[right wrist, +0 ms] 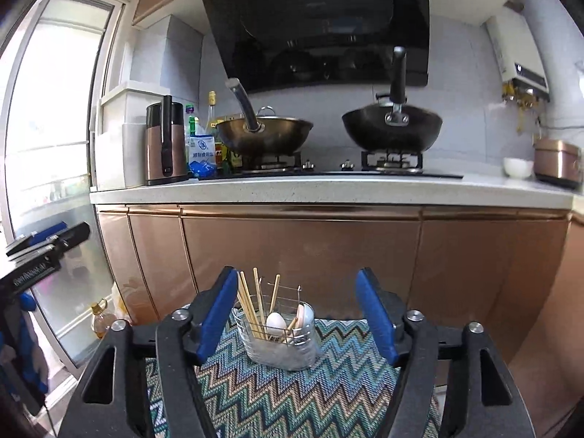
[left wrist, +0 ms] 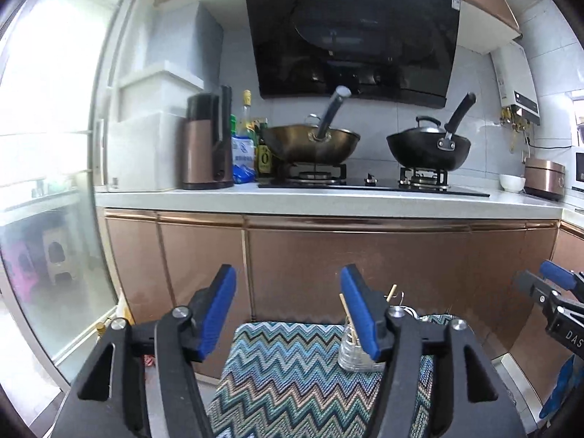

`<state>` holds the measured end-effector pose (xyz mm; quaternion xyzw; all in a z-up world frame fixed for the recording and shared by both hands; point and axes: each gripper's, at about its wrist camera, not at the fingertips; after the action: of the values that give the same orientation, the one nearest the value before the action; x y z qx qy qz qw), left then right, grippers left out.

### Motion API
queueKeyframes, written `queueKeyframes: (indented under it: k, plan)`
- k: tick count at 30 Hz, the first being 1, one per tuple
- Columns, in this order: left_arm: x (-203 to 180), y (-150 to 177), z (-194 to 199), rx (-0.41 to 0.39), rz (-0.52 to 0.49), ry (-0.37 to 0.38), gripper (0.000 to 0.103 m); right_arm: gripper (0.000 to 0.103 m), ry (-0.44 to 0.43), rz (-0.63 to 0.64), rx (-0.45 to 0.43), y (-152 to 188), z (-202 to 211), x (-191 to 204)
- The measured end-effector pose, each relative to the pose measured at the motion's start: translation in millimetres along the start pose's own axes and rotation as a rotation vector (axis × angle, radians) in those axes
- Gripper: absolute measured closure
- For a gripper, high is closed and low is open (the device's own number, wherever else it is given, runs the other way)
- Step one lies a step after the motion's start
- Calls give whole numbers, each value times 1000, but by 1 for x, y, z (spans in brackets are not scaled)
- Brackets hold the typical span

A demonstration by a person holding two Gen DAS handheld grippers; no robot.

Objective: Organize utensils

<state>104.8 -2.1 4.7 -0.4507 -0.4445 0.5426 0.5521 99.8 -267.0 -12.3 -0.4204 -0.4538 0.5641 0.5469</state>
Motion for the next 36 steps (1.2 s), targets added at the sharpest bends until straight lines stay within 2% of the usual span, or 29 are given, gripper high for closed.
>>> queueKeyframes:
  k: [5,15,21,28,36]
  plan:
    - [10,2,24,-20,-13,-21,41,20,34,15,-34,2,29,4]
    - [4,1,50,-41,-49,-18,35,14,125,20,-105,3,72,-1]
    - [-1,2,58,-59,-69,-9,30,6,192,0,-120,3,86,-8]
    - [1,7,55,-44,-61,-12,29,5,288,-15,-127,2,95,-18]
    - [0,8,57,-58,-84,-64,28,4,326,-18,-145,1,104,-19]
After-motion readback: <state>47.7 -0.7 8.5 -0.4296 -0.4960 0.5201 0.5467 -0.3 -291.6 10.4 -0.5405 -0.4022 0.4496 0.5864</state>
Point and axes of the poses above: each gripper's, at about its wrist camera, not at the fingertips, and z roughly against the way its jaws point, x to its left, y to its underside, and after that the axes turned 1 degree about -x, right-handed
